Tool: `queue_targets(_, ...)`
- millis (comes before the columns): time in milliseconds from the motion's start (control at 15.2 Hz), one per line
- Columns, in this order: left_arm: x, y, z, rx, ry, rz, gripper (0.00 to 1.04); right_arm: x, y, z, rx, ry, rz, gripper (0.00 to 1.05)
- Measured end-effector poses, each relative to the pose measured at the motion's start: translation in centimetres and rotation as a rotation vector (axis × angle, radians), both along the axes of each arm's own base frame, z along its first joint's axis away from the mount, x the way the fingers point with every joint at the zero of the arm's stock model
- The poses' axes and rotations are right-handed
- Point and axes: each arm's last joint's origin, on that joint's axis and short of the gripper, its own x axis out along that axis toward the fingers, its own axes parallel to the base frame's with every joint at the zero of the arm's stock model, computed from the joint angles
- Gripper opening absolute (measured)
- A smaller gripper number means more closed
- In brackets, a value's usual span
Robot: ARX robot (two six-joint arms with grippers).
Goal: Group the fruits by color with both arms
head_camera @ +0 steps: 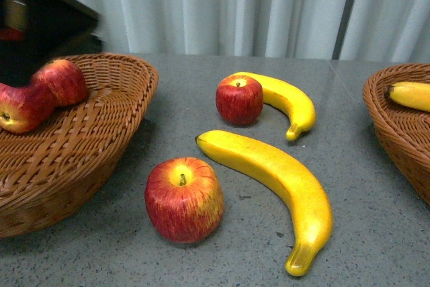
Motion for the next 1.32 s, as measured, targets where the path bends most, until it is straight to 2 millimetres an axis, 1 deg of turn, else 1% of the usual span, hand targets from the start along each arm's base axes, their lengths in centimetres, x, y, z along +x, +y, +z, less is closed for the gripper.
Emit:
queue_targets(66, 0.9, -2.6, -0.7, 0.036, 0.042, -0.145, 0.98, 0.0, 0.0, 0.0, 0.0, 0.0, 0.0, 0.98)
queue_targets(132, 1.1, -4.6, -2.0, 0.072, 0.095, -0.234, 0.98, 0.0, 0.0, 0.0, 0.0, -0.001, 0.0, 0.98)
queue_targets(197, 1.1, -6.7, -4.2, 0.128, 0.169, -0.297, 0.98, 0.0, 0.0, 0.0, 0.0, 0.0, 0.0, 0.98)
queue_targets(263, 1.2, -7.6, -5.2, 0.15, 0.184, -0.302, 0.98, 0.0, 0.0, 0.0, 0.0, 0.0, 0.0, 0.98)
queue_targets(329, 1.2, -7.7, -5.6, 0.153, 0.183, -0.293, 0.98, 0.0, 0.0, 0.0, 0.0, 0.0, 0.0, 0.98)
queue_targets(461, 1.3, -7.8, -7.1, 0.157, 0.22, -0.298, 0.98, 0.0, 0.0, 0.0, 0.0, 0.0, 0.0, 0.98)
queue_targets(592, 1.8, -7.4, -8.4, 0.147, 0.256, -0.279, 0.98, 0.0, 0.0, 0.0, 0.0, 0.0, 0.0, 0.98)
queue_targets(724, 2.5, -6.9, -9.1, 0.13, 0.265, -0.258, 0.98, 0.0, 0.0, 0.0, 0.0, 0.0, 0.0, 0.98)
queue_targets(855, 2.7, -7.1, -9.8, 0.114, 0.29, -0.288, 0.98, 0.0, 0.0, 0.0, 0.0, 0.0, 0.0, 0.98)
queue_targets(1053, 2.8, -7.3, -10.2, 0.106, 0.293, -0.316, 0.97, 0.0, 0.0, 0.0, 0.0, 0.0, 0.0, 0.98)
queue_targets(1184, 2.7, -7.4, -10.2, 0.102, 0.304, -0.333, 0.76, 0.0, 0.0, 0.0, 0.0, 0.0, 0.0, 0.98)
queue_targets(1250, 2.6, -7.4, -10.3, 0.102, 0.309, -0.335, 0.68, 0.0, 0.0, 0.0, 0.0, 0.0, 0.0, 0.98)
queue_targets(1316, 2.5, -7.4, -10.1, 0.105, 0.313, -0.335, 0.64, 0.0, 0.0, 0.0, 0.0, 0.0, 0.0, 0.98)
